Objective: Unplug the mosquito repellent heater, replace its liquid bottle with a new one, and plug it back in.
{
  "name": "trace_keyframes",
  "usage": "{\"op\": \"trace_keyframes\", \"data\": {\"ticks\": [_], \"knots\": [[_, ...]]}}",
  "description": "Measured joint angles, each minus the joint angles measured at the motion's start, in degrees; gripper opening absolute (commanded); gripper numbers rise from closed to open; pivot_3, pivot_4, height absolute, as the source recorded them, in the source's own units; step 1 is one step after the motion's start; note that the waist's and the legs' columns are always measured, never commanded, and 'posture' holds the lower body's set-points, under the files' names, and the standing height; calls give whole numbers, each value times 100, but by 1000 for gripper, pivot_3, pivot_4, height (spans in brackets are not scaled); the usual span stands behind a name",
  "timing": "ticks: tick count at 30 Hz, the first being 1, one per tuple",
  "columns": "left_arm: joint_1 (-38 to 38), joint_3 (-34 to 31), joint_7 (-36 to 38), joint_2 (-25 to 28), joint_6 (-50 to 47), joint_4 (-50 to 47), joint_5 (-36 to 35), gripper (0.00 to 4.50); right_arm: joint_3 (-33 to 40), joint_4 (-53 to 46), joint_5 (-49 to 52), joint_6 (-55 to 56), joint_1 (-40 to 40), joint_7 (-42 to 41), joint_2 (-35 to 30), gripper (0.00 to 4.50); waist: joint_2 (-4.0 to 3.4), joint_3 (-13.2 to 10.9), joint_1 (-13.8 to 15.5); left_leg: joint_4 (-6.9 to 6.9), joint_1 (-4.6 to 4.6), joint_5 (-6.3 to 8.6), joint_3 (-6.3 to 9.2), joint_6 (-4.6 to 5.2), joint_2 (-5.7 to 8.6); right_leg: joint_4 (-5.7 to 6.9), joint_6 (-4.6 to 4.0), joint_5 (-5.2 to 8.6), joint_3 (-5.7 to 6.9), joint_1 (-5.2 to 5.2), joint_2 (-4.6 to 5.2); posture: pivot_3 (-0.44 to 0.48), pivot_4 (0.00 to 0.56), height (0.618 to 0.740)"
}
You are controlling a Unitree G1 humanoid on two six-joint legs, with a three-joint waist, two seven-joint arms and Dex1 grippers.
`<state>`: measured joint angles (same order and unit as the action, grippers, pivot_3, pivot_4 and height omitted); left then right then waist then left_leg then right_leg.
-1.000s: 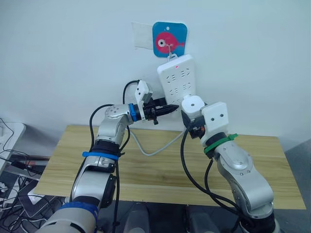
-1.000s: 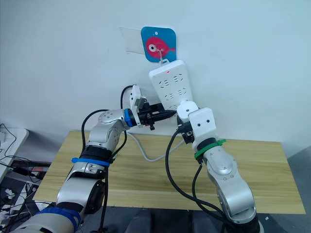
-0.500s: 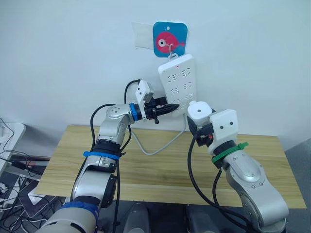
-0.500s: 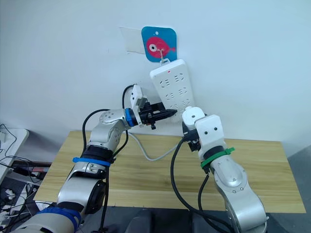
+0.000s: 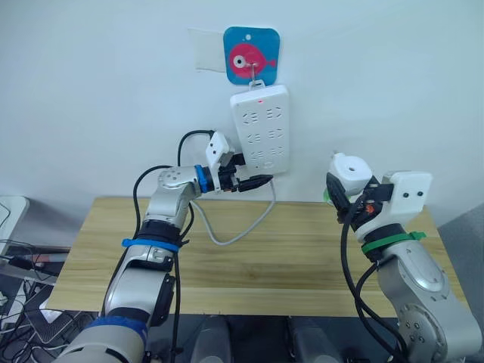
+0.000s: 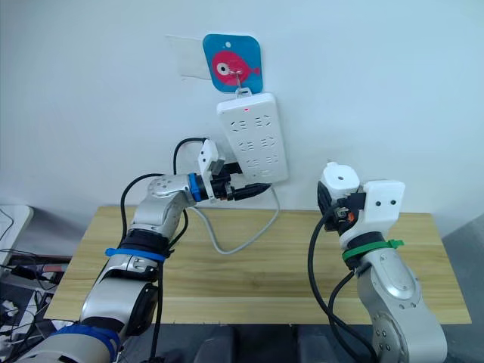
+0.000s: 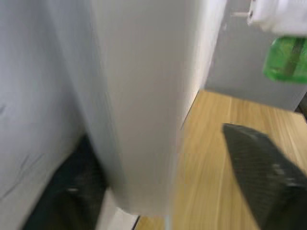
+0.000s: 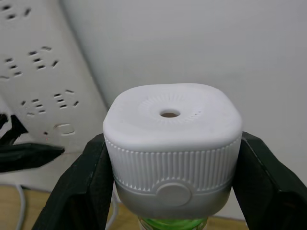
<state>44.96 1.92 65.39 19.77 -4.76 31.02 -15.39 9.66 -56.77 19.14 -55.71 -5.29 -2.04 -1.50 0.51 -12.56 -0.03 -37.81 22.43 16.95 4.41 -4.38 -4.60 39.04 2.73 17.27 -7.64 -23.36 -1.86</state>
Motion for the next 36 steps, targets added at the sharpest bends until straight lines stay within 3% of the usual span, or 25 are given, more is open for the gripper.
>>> {"op": "trace_keyframes", "data": {"ticks": [3,7,13,17,21,36], "knots": [[-569,-26,43,324,-122,-863,-87,4474,500,-34,719,-115,7,449,385,2944,-25,-30,-58,2,20,-2,21,-4,-8,5,-6,3,27,-13,1,82,248,740],[-1578,-138,-135,535,-575,-2819,-490,4474,1115,-50,1957,-248,47,1375,508,2944,-50,-97,-45,3,45,-11,31,-19,-13,5,-8,5,44,-27,7,91,259,740],[-2059,209,-478,23,-425,-4331,-711,4474,1343,-40,3916,218,133,2902,532,2944,-43,-186,11,1,51,-29,33,-52,17,-1,13,-3,51,-14,45,68,276,740],[-2129,509,-624,-192,-322,-4399,-692,4474,1211,-31,4879,815,213,3706,438,2944,-34,-227,-39,0,50,-30,35,-53,18,-2,20,-6,51,-15,44,41,282,740],[-2089,493,-749,-110,-361,-4307,-683,4474,899,-31,5353,1181,490,4189,-54,2944,-28,-272,-110,1,52,-40,34,-73,17,-2,23,-4,50,-16,43,33,284,740],[-1428,131,-1353,334,-1996,-3359,-946,4474,206,254,5649,2232,573,4357,-1131,2944,-21,-307,-157,6,52,-44,36,-79,17,-1,31,2,53,-17,43,92,272,740]]}}
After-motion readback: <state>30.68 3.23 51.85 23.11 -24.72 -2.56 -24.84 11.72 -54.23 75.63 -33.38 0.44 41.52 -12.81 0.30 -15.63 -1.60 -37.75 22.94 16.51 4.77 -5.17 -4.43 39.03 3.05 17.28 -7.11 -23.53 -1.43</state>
